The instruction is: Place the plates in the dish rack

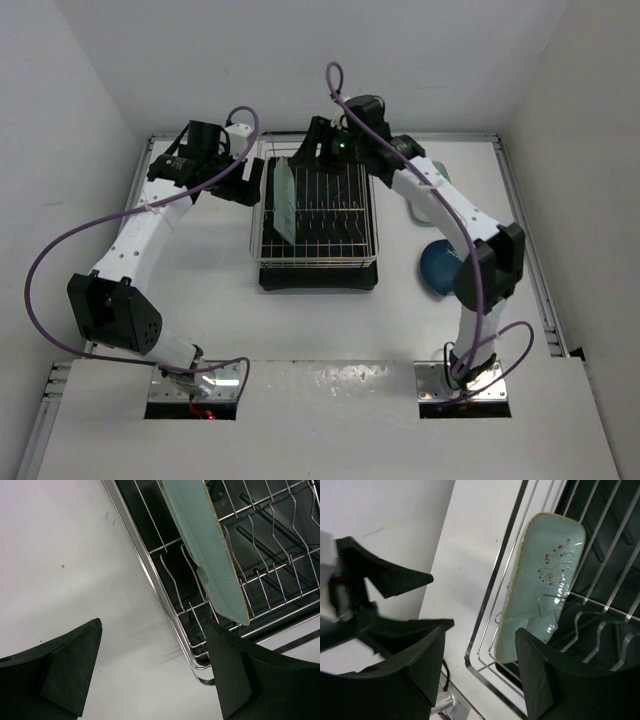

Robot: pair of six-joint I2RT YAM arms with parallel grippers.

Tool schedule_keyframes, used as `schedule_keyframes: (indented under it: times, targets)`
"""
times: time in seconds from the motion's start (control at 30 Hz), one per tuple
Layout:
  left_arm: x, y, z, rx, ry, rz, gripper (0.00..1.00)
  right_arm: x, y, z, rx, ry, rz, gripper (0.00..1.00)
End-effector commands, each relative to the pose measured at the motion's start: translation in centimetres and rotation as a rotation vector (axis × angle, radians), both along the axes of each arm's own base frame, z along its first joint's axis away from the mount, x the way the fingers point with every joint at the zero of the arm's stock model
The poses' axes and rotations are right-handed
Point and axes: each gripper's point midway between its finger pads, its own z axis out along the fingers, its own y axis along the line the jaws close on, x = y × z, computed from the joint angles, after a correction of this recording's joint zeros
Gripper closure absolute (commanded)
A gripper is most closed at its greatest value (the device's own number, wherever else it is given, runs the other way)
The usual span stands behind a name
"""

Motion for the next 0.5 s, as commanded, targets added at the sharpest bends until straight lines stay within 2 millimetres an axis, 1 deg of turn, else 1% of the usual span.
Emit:
schedule_keyframes:
  times: [0.0, 0.03, 0.07, 0.1, 0.17, 0.23, 0.27, 0.3, 0.33, 0.37, 0.43, 0.47]
  targets:
    - [0.5, 0.1, 1.2, -0.014, -0.050, -0.010, 0.12, -1.7, -1.8, 1.5, -0.037, -0.038, -0.044, 0.43]
    - [0.4, -0.2, 1.2, -0.014, -0.050, -0.019, 0.12, -1.9, -1.5, 1.2, -0.029, -0.027, -0.039, 0.43]
    - [0.4, -0.2, 1.2, -0.014, -0.050, -0.019, 0.12, -2.9, -0.7, -0.6, -0.040, 0.019, -0.026, 0.44]
    - [0.2, -0.2, 1.1, -0.012, -0.041, -0.019, 0.12, -3.6, 0.1, -0.8, -0.042, 0.023, -0.009, 0.44]
    - [0.2, -0.2, 1.1, -0.012, -0.041, -0.019, 0.12, -4.3, 0.7, -3.0, -0.071, 0.072, -0.012, 0.46]
    - [0.1, 0.0, 1.4, -0.008, -0.051, -0.012, 0.12, -4.9, 1.5, -4.4, -0.070, 0.122, -0.013, 0.49]
    - [-0.1, 0.0, 1.4, -0.008, -0.051, -0.012, 0.12, -5.0, 2.0, -5.0, -0.065, 0.131, -0.003, 0.51]
    - [-0.1, 0.0, 1.4, -0.008, -0.051, -0.012, 0.12, -5.2, 2.3, -5.0, -0.058, 0.138, 0.001, 0.52]
    - [-0.1, 0.0, 1.4, -0.008, -0.051, -0.012, 0.12, -5.7, 3.1, -6.0, -0.066, 0.154, 0.016, 0.52]
    - [-0.2, 0.1, 0.9, -0.006, -0.041, -0.012, 0.12, -5.6, 3.3, -6.1, -0.063, 0.149, 0.020, 0.52]
    - [-0.4, 0.1, 0.6, -0.004, -0.031, -0.012, 0.12, -6.0, 4.1, -6.9, -0.067, 0.166, 0.035, 0.52]
    - [-0.5, -0.1, -0.4, 0.007, -0.009, -0.015, 0.12, -5.8, 4.3, -6.9, -0.056, 0.163, 0.033, 0.53]
